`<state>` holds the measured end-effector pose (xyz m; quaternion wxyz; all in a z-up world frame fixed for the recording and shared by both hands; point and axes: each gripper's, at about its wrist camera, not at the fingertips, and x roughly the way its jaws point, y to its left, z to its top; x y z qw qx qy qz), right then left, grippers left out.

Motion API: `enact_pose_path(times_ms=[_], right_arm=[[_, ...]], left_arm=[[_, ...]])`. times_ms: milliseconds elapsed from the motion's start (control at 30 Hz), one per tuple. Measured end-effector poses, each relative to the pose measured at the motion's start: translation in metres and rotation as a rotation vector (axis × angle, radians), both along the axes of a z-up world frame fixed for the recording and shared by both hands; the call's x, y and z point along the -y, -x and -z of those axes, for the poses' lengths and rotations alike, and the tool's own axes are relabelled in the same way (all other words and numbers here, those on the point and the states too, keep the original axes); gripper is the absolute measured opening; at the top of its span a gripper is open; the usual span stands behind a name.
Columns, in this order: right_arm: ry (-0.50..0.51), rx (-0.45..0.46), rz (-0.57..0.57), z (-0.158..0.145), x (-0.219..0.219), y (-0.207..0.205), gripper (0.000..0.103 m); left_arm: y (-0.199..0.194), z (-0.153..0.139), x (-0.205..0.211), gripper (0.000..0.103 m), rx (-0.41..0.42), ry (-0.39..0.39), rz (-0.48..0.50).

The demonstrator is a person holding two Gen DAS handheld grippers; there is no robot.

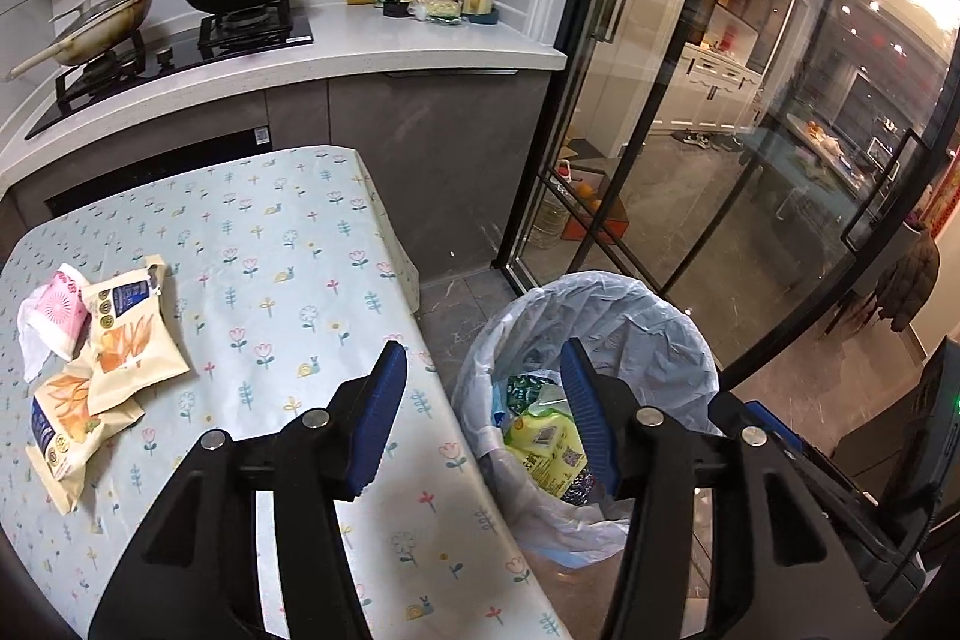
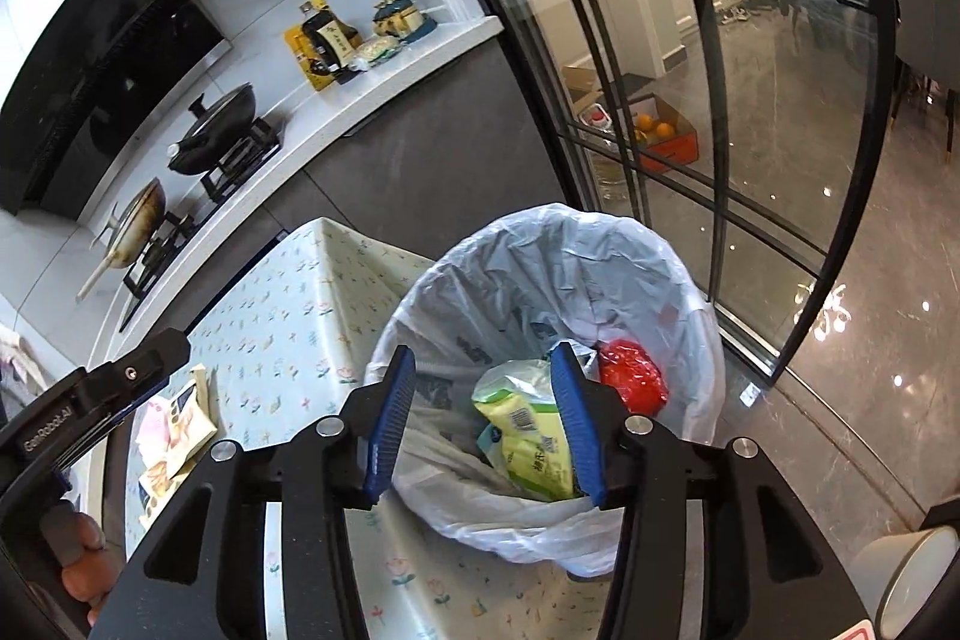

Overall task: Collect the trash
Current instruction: 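Carry the steel wool and tissue pack to the bin and release both, then move both tools back over the snack bags on the table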

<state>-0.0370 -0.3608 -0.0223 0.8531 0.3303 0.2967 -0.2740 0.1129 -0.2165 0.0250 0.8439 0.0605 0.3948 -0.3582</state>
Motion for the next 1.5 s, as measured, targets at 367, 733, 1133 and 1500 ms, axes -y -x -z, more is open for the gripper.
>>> enact_pose_path(times_ms=[367,733,1133,1500], right_arm=[[0.029,0.009,-0.064,-0.016,-0.038,-0.02,0.054],[0.052,0.006,-0.146,-0.027,-0.08,-0.05,0.055],[0.073,-0.017,-0.268,-0.027,-0.136,-0.102,0.059],[0.061,-0.058,-0.385,-0.006,-0.194,-0.164,0.061]], left_arm=[[-0.013,-0.006,-0.042,0.052,0.006,0.016,-0.066],[-0.033,-0.006,-0.094,0.057,-0.003,0.036,-0.158],[-0.07,0.014,-0.169,0.067,-0.044,0.029,-0.302],[-0.114,0.052,-0.257,0.085,-0.102,-0.008,-0.49]])
